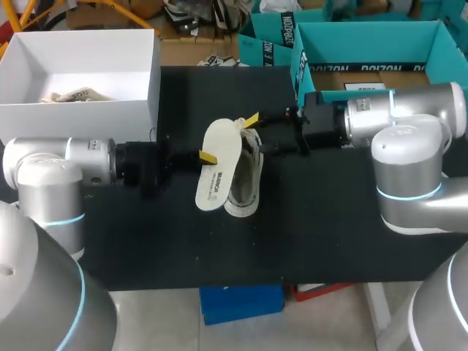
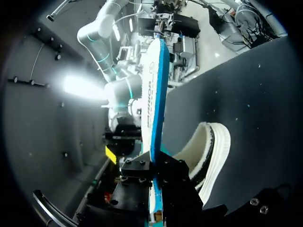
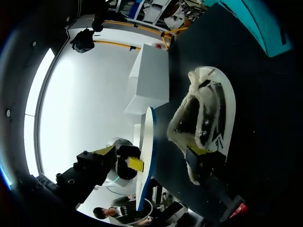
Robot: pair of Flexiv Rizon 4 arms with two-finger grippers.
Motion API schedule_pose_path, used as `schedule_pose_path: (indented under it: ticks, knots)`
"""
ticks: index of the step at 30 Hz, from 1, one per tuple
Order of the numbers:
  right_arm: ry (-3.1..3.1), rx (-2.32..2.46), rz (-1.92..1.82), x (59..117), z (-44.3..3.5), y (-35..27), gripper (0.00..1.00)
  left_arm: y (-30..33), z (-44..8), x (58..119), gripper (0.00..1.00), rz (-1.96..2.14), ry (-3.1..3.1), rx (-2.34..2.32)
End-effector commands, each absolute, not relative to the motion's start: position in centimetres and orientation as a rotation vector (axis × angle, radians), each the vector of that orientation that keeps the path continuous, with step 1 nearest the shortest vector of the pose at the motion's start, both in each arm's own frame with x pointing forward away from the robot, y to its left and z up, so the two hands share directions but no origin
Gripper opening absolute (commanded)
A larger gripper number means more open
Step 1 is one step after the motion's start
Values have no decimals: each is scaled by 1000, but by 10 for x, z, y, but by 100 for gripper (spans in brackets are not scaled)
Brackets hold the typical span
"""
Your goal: Take the shoe out of the shoebox, open the shoe tongue, remove and reinsert the insole, then place the shoe into the shoebox
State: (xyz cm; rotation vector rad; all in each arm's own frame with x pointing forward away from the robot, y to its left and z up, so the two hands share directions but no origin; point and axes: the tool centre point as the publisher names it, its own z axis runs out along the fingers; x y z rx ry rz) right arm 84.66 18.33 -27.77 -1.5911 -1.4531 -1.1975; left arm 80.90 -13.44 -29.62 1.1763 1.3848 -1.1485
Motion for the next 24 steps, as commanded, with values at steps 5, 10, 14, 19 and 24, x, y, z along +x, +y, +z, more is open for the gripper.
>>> schedule_pose_path:
  ticks: [5,10,14,19,24]
  knots:
    - [-1475,-1700,-1177,820,-268,142,100,-104,-298,753,0,-1110,1503,1256]
    - [-1466,-1740,-1177,808,-273,129,100,-102,-299,736,0,-1108,1531,1327]
    - [-1450,-1782,-1182,799,-279,117,100,-104,-303,724,0,-1080,1595,1410]
    - [-1431,-1820,-1202,791,-282,107,100,-103,-316,721,0,-1036,1685,1483]
    - [-1428,-1849,-1220,787,-279,98,100,-104,-319,724,0,-1015,1694,1526]
